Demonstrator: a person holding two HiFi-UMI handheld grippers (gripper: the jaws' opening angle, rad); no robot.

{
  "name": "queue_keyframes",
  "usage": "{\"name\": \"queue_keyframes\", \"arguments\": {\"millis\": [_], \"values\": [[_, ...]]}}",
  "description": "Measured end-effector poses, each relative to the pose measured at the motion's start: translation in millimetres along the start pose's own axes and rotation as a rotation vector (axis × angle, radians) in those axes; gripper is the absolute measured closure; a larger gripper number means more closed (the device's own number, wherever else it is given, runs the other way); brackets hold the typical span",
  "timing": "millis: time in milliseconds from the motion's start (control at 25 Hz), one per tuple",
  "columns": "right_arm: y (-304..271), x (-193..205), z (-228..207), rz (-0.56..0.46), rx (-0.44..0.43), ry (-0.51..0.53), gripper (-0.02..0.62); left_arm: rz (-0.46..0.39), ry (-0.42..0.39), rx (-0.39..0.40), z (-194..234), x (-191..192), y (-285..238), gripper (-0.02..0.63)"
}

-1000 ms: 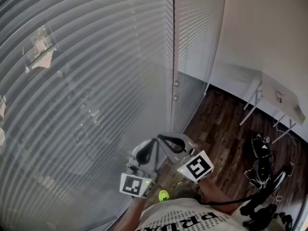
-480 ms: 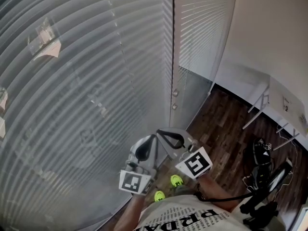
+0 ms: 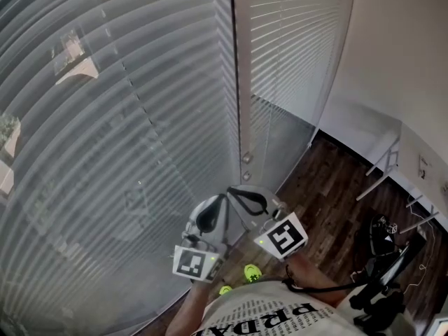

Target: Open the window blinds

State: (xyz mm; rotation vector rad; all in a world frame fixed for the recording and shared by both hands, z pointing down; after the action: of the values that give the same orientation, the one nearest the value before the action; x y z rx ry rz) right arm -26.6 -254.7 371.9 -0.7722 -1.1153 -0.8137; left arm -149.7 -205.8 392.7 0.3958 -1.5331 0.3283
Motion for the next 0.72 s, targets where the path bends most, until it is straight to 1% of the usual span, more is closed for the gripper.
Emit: {"name": "queue_keyframes", "arguments": {"millis": [160, 400, 560, 640, 720], "values": [[-5, 12, -18, 0.011, -0.014, 0.019, 0.588, 0.0, 0.033, -0.029, 1, 8, -19, 0.615], [-9, 20, -44, 0.027, -0.005, 0.048, 0.584, 0.002, 0.023, -0.052, 0, 10, -46, 0.615], [-8, 30, -58, 0.062, 0.036, 0.081, 0.544, 0.0, 0.05, -0.048, -5, 17, -57, 0.615], [-8, 34, -64, 0.078, 0.051, 0.092, 0.511, -0.001, 0.045, -0.049, -7, 20, -61, 0.615], [-8, 36, -69, 0.092, 0.064, 0.104, 0.497, 0.018, 0.033, -0.058, -7, 22, -61, 0.615]]}}
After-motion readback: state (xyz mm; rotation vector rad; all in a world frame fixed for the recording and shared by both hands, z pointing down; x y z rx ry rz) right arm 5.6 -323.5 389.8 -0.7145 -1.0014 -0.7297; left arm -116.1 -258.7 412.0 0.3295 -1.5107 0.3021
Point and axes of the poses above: the fingertips, and each gripper's own axes: y backward along the fingers, z to its left, x out of its underside, the point moved 9 cm from there along y, backward along the fingers, and after that the axes turned 10 degrees about z, right-handed, at the moved point
